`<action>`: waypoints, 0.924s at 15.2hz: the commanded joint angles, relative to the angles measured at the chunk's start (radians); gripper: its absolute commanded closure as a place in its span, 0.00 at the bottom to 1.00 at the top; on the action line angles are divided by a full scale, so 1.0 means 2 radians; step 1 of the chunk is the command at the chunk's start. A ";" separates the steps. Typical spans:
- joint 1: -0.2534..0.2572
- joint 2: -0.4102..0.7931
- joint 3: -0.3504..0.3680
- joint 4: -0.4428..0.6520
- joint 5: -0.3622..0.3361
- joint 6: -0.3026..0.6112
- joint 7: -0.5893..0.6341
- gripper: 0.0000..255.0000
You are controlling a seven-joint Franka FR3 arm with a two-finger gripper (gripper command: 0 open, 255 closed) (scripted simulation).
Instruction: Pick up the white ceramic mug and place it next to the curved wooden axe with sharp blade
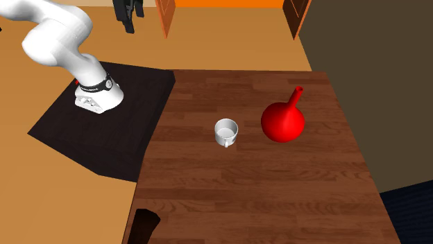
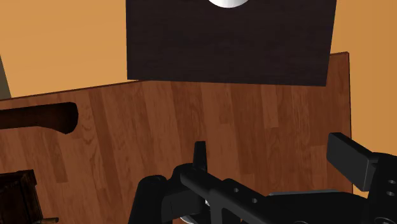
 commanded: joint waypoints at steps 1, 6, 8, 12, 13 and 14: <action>0.000 0.000 0.000 0.000 0.000 0.000 0.000 0.00; -0.004 0.055 0.003 -0.033 -0.001 0.096 0.009 0.00; -0.006 0.082 0.003 -0.041 -0.002 0.134 0.013 0.00; -0.010 0.144 0.005 -0.048 -0.004 0.209 0.021 0.00; -0.011 0.161 0.006 -0.048 -0.005 0.227 0.023 0.00; -0.013 0.178 0.006 -0.047 -0.007 0.245 0.026 0.00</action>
